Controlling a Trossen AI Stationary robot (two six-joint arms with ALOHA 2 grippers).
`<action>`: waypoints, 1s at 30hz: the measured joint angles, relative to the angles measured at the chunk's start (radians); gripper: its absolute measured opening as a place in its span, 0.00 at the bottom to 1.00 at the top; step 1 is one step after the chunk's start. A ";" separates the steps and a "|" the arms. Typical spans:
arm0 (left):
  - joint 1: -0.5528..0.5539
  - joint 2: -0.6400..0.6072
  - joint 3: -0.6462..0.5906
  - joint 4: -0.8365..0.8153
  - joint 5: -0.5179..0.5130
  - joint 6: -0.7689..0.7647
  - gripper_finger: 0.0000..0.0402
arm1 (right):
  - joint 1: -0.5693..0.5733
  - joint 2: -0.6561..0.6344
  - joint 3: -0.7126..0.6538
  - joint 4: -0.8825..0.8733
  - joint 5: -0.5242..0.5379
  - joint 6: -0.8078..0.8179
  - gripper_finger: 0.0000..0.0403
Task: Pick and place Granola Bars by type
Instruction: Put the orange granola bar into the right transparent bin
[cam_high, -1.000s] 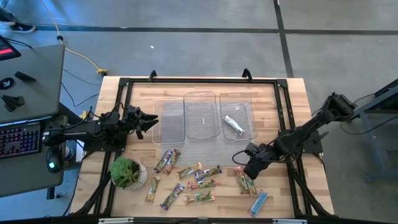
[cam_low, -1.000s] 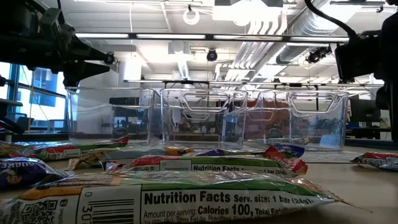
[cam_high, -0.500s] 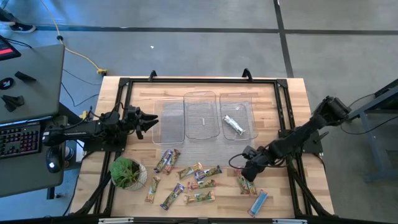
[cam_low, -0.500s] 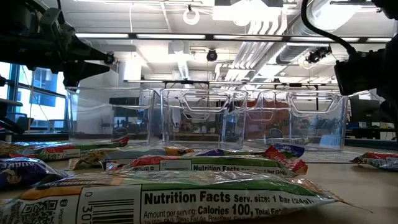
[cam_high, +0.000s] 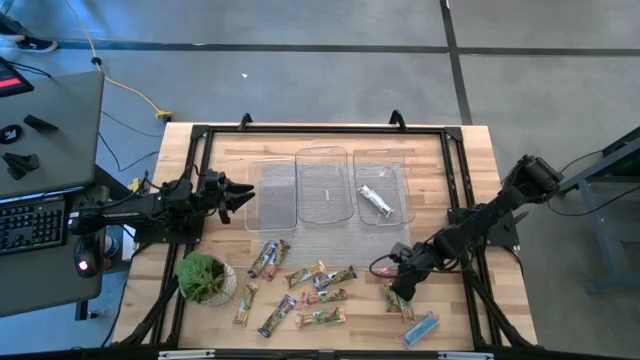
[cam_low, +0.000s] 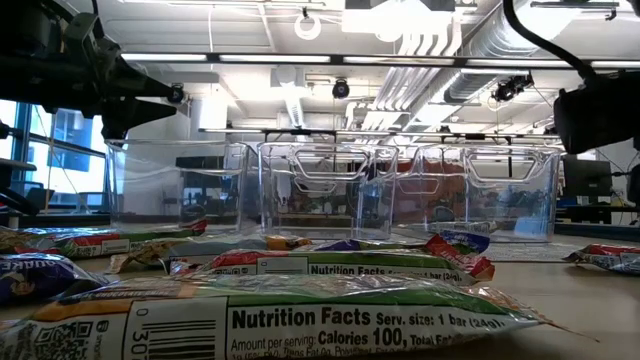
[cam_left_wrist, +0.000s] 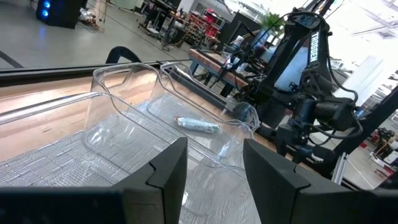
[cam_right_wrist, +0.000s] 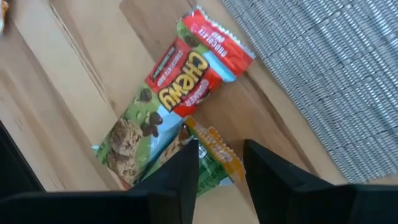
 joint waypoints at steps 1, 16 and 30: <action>0.000 0.000 0.000 0.000 0.000 0.000 0.37 | 0.000 0.003 0.000 0.001 -0.002 -0.002 0.27; 0.000 0.000 0.000 0.000 0.000 0.000 0.37 | -0.003 0.025 -0.005 0.092 0.004 -0.090 0.01; 0.000 0.000 0.000 0.000 -0.002 0.000 0.37 | -0.159 -0.297 0.076 0.181 0.435 -0.579 0.00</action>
